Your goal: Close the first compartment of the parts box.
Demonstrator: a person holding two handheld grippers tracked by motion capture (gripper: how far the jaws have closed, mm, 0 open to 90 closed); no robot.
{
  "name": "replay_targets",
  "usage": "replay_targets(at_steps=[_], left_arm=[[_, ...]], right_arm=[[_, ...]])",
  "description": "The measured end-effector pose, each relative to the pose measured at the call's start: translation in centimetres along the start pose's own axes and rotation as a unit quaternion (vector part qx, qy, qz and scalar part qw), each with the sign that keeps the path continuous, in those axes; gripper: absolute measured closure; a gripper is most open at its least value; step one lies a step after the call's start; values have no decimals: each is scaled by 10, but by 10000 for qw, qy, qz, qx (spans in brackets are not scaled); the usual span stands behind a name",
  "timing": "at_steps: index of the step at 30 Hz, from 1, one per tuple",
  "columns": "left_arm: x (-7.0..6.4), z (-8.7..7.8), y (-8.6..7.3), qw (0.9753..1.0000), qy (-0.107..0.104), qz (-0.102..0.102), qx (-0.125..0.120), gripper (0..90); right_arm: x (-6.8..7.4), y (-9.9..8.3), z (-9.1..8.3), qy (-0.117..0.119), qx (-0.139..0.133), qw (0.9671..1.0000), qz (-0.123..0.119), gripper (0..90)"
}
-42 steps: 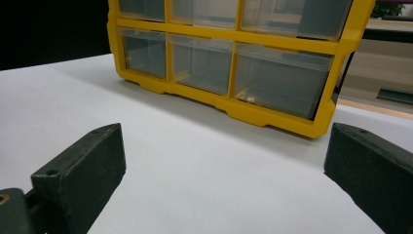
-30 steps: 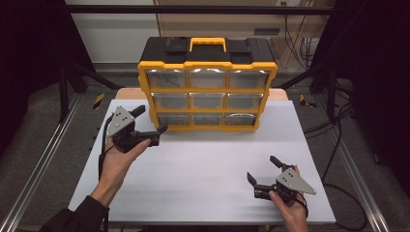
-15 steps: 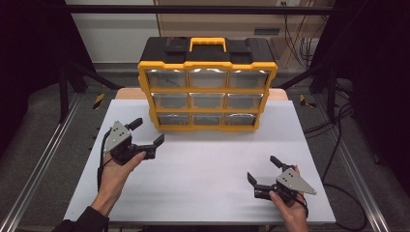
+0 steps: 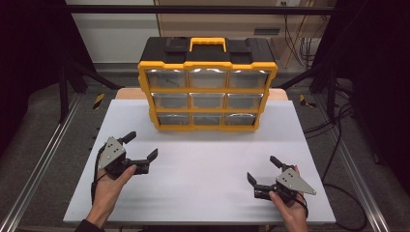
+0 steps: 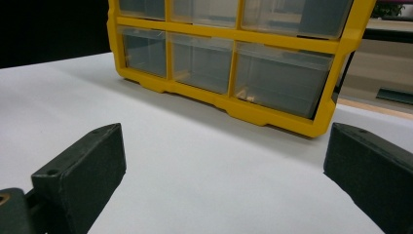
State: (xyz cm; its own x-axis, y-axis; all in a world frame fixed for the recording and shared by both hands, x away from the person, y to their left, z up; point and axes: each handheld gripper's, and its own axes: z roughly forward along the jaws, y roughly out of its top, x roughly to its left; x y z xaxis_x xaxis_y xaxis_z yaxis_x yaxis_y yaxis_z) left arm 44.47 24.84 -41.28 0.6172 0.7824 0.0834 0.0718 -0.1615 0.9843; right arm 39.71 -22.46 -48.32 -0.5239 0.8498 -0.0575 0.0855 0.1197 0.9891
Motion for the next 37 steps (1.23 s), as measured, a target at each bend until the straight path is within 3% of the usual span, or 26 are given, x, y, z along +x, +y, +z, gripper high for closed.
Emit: replay_targets(at_steps=[20, 29, 37], left_arm=[[10, -25, -42, 10000, 14, -43, 38, 21], [11, -28, -57, 9997, 10, -237, 82, 23], [15, -30, -59, 9993, -35, -380, -49, 27]], right_arm=[[0, 0, -1, 12, -15, 10000, -76, 19], [-1, 0, -2, -48, -36, 10000, -80, 20], [-5, -2, -3, -186, -35, 9998, 18, 23]])
